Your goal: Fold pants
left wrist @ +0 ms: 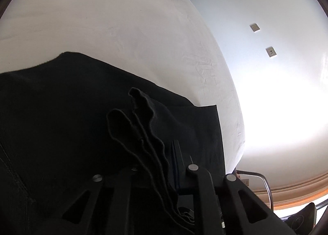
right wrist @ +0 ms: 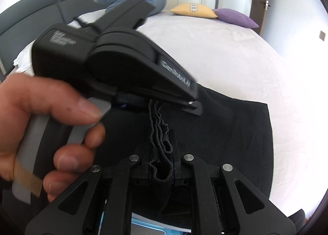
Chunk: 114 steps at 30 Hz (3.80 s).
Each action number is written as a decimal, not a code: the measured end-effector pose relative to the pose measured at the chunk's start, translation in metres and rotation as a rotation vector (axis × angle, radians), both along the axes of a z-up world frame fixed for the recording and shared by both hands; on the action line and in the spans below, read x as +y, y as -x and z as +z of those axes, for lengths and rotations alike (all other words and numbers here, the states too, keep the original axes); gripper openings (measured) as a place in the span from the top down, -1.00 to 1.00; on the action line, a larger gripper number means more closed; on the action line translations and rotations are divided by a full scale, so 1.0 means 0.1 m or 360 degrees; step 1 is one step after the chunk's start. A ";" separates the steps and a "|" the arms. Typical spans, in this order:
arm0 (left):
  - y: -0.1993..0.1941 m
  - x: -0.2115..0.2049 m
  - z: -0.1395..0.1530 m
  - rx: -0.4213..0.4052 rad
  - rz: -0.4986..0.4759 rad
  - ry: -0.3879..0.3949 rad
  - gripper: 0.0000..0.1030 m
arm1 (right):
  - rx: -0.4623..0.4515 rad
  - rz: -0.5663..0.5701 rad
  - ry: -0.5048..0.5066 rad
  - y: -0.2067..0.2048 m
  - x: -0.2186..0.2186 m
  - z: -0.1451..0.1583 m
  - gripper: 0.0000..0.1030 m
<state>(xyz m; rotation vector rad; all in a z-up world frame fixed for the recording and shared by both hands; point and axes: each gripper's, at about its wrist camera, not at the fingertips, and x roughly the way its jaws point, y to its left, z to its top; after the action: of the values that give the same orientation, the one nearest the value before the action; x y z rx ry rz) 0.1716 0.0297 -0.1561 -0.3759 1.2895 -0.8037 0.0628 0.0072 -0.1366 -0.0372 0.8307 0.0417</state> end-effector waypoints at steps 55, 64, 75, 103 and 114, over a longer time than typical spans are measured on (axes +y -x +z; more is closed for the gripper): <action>1.14 0.04 0.00 -0.0634 -0.0164 -0.0849 -0.53 | 0.0501 0.0185 -0.1560 -0.24 -1.82 -0.89 0.07; 1.09 0.52 0.02 -0.0642 -0.0111 -0.0801 -0.53 | 0.0537 0.0240 -0.1492 0.32 -1.54 -0.64 0.01; 1.30 2.37 0.40 -0.0376 0.1081 -0.0072 -0.73 | 0.0555 0.0116 -0.1373 -0.27 -1.33 -0.54 -0.05; 0.92 3.66 -0.61 0.0163 0.1793 0.0817 -0.71 | 0.0406 0.0224 -0.1819 -0.71 -0.77 -0.07 -0.04; 0.78 3.60 -0.35 0.0080 0.1706 0.0692 0.51 | 0.0500 0.0346 -0.1701 -1.32 -0.23 -0.06 -0.04</action>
<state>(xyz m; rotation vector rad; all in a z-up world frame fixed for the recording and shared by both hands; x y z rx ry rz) 0.0939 0.3895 -0.1911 -1.3007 0.7556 -0.1305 0.1952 -0.0160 -0.1422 0.9052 1.0269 0.7035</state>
